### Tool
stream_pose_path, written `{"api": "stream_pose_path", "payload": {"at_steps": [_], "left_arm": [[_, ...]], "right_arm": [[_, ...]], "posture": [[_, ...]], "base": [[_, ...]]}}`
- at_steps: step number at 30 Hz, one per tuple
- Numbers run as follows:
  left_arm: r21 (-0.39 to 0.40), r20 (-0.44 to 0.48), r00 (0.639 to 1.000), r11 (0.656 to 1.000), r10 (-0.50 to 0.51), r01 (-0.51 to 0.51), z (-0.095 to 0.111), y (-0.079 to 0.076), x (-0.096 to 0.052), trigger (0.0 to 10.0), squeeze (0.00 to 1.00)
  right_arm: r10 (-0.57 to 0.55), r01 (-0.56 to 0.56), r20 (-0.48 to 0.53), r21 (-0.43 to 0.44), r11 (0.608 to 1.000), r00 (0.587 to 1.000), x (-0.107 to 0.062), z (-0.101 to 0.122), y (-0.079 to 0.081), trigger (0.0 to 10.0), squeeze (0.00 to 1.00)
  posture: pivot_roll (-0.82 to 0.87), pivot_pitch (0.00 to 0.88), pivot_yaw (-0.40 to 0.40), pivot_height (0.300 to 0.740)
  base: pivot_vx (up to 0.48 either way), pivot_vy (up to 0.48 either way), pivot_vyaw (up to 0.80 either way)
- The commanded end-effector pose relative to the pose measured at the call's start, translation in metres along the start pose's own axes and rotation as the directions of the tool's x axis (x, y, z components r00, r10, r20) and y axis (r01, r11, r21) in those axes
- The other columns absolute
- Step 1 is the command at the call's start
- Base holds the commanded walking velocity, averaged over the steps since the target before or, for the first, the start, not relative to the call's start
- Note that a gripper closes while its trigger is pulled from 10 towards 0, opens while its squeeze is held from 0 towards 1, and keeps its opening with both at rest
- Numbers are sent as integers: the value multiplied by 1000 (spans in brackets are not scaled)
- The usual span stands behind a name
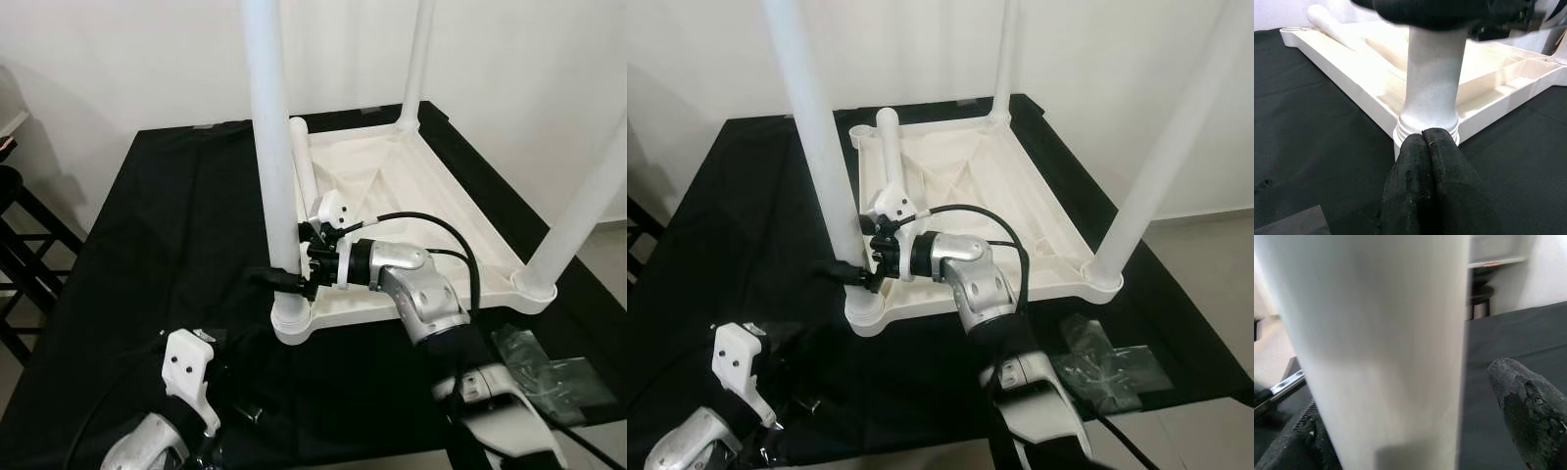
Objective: Building children table
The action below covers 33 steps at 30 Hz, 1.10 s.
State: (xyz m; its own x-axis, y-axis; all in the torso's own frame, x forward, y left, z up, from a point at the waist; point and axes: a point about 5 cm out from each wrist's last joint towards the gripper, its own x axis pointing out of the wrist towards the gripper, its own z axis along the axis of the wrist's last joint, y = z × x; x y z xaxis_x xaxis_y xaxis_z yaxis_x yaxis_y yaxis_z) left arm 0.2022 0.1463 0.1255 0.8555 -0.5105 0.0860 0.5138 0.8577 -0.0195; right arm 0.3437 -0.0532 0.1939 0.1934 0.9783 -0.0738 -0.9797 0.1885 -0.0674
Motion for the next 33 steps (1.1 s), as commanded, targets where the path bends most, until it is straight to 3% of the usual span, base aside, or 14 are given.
{"api": "stream_pose_path", "payload": {"at_steps": [1,3,4,17,23,24,25,26,27,28,29,31,32,33], "left_arm": [[-11,-16,1000,1000,9,-9,-6,2,-2,10000,0],[-12,-16,1000,1000,9,-9,-6,2,-1,10000,0],[-11,-17,1000,1000,11,-11,-6,2,-1,10000,0],[-9,-18,1000,1000,13,-13,-6,1,-1,10000,0],[-13,-18,1000,1000,10,-10,-6,1,-2,10000,0],[-12,-18,1000,1000,10,-10,-5,0,-3,10000,0],[-11,-19,1000,1000,12,-12,-5,0,-4,10000,0],[-11,-19,1000,1000,12,-12,-5,0,-4,10000,0],[-11,-18,1000,1000,14,-15,-4,1,-5,10000,0],[-11,-18,1000,1000,14,-15,-4,1,-5,10000,0],[-10,-19,1000,1000,16,-17,-4,2,-5,10000,0],[-10,-19,1000,1000,16,-17,-4,2,-5,10000,0],[-14,-19,1000,1000,15,-15,-4,2,-5,10000,0],[-14,-19,1000,1000,15,-15,-4,2,-5,10000,0]], "right_arm": [[116,-116,-24,-12,993,993,8,3,-1,10000,0],[145,-145,-32,3,989,989,10,4,-4,9490,0],[158,-157,-36,21,987,987,12,4,-6,0,0],[122,-120,-36,57,991,992,2,-10,-13,0,0],[8,-5,-77,37,999,997,-15,-20,-18,0,0],[-98,103,-100,45,994,990,-19,-25,-19,0,0],[-531,538,-89,75,840,842,-24,-32,-28,0,0],[-531,538,-89,75,840,842,-24,-32,-28,0,0],[-664,673,-110,122,730,740,-19,-46,-4,0,0],[-664,673,-110,122,730,740,-19,-46,-4,0,0],[-723,737,-141,155,658,676,-17,-59,17,0,0],[-723,737,-141,155,658,676,-17,-59,17,0,0],[-715,733,-159,170,659,681,-14,-66,31,0,0],[-715,733,-159,170,659,681,-14,-66,31,0,0]], "posture": [[55,75,28,740],[59,73,27,740],[59,73,27,740],[53,81,30,740],[43,92,30,740],[38,104,18,740],[37,108,14,740],[37,108,14,740],[29,119,24,740],[29,119,24,740],[6,112,35,740],[6,112,35,740],[22,110,26,740],[22,110,26,740]], "base": [[0,0,0],[0,0,0],[0,0,0],[0,0,0],[0,0,0],[0,0,0],[0,0,0],[0,0,0],[0,0,0],[0,0,0],[0,0,0],[0,0,0],[0,0,0],[0,0,0]]}}
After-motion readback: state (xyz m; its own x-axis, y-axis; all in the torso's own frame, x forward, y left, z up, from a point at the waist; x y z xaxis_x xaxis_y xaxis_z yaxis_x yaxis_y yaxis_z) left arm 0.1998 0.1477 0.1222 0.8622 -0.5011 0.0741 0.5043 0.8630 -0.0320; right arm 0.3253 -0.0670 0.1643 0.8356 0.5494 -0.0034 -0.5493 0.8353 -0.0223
